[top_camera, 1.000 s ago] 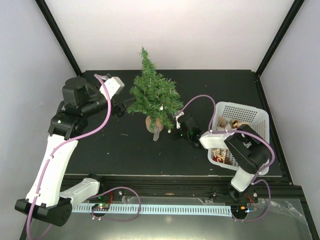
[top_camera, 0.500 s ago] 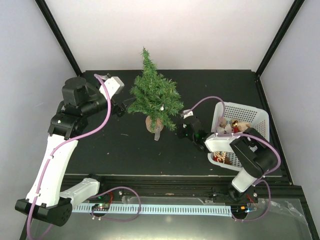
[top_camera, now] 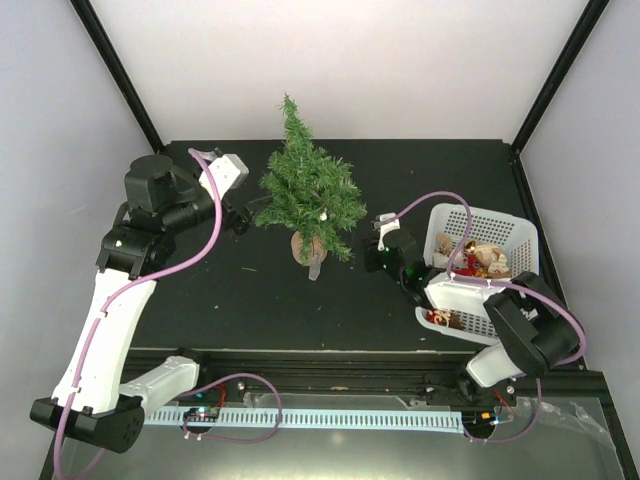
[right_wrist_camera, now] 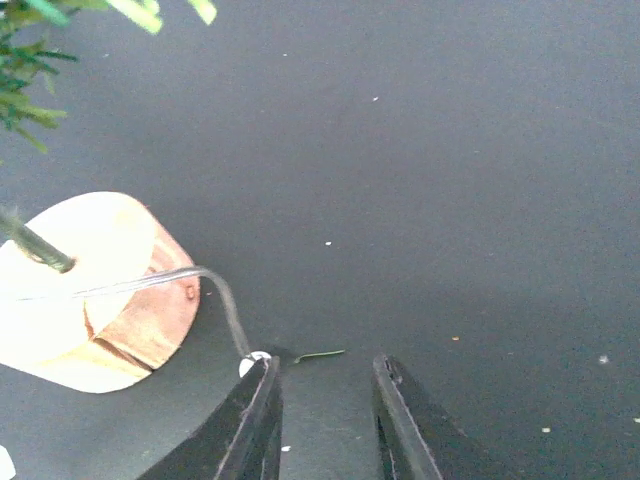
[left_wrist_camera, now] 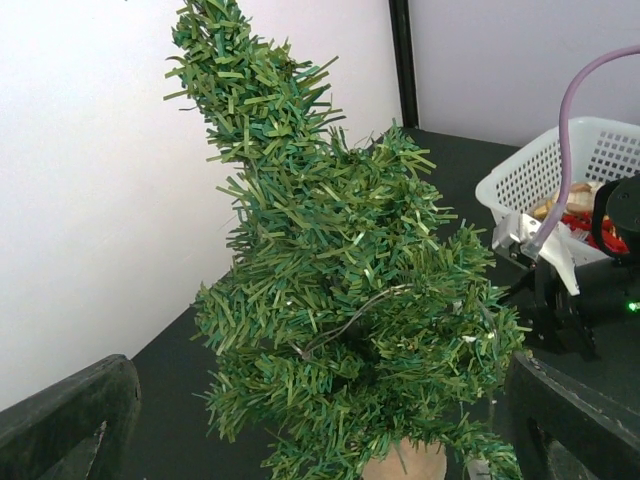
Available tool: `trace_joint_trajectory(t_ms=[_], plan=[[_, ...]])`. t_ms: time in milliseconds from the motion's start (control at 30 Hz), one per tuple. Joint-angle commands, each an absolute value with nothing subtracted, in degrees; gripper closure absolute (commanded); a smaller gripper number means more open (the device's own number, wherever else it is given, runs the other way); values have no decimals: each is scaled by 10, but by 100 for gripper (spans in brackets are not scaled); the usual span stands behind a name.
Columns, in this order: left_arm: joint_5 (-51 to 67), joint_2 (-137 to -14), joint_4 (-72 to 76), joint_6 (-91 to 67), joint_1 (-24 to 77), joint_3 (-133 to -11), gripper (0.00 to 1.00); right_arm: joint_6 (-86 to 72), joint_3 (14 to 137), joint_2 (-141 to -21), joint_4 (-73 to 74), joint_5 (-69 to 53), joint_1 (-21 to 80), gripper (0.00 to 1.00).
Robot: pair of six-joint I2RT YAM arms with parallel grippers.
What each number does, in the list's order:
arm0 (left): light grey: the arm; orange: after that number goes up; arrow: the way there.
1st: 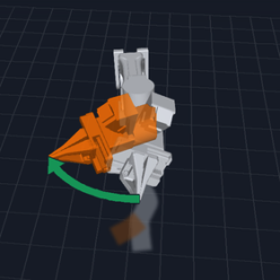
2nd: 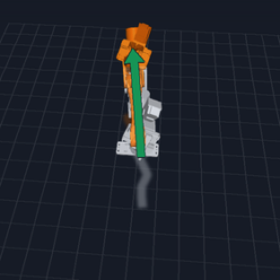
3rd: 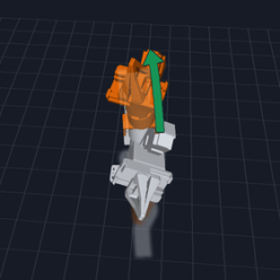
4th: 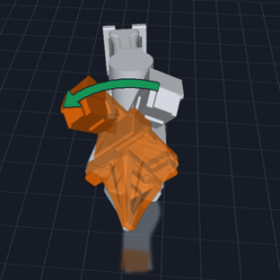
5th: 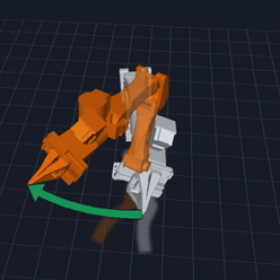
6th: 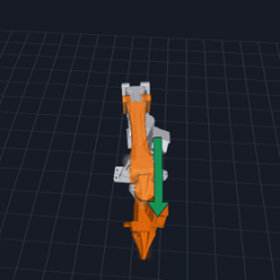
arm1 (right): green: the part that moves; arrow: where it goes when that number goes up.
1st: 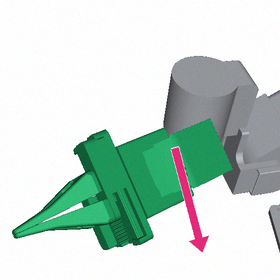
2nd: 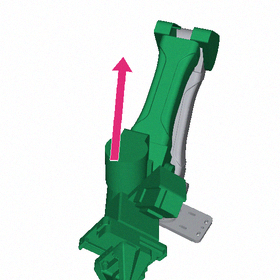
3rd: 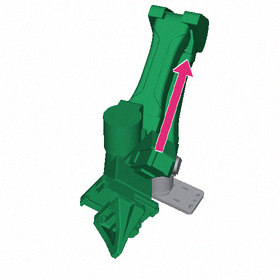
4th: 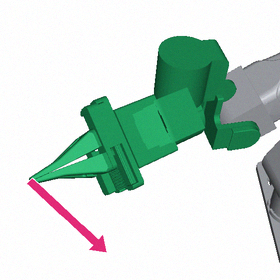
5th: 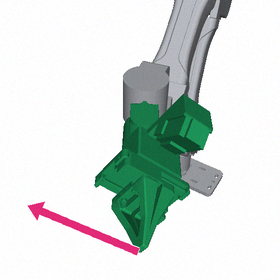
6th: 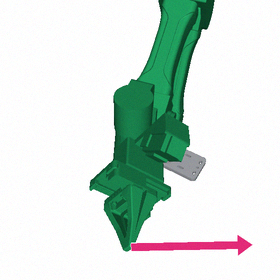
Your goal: Decorate the small christmas tree
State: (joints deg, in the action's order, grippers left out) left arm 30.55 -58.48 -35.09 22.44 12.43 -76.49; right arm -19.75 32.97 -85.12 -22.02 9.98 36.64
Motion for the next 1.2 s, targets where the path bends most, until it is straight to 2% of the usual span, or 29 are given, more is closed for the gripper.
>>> trace_joint_trajectory(t_ms=[0,300,533,933,1000,1033,1100,1167], plan=[[324,-574,-344,225,120,-757,1,-202,320,-871,-283,45,365,72],[329,-575,-348,227,120,-764,1,-193,353,-927,-259,21,365,71],[334,-576,-343,224,120,-759,1,-202,342,-941,-309,-7,366,58],[336,-579,-343,228,120,-757,1,-232,391,-1009,-356,-7,365,58],[337,-580,-343,228,120,-757,1,-238,402,-1022,-363,3,365,61],[337,-580,-342,228,120,-757,1,-240,410,-1028,-360,9,365,65],[337,-582,-342,228,120,-758,1,-245,420,-1038,-353,32,365,83],[337,-582,-343,228,120,-758,1,-248,418,-1039,-351,45,365,96]])
